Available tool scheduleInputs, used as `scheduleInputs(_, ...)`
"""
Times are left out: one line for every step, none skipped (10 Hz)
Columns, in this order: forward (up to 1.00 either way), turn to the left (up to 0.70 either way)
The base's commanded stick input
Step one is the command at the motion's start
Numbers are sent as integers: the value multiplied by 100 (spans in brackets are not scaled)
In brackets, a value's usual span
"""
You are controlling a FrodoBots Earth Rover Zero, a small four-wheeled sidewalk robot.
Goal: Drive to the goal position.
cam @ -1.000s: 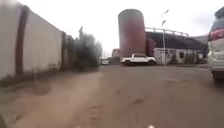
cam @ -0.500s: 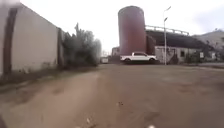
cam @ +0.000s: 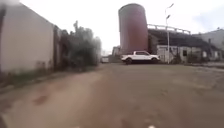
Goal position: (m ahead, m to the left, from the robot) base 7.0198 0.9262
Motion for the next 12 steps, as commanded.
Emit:
scheduleInputs(100,0)
scheduleInputs(100,0)
scheduleInputs(100,0)
scheduleInputs(100,0)
scheduleInputs(100,0)
scheduleInputs(100,0)
scheduleInputs(100,0)
scheduleInputs(100,0)
scheduleInputs(100,0)
scheduleInputs(100,0)
scheduleInputs(100,0)
scheduleInputs(100,0)
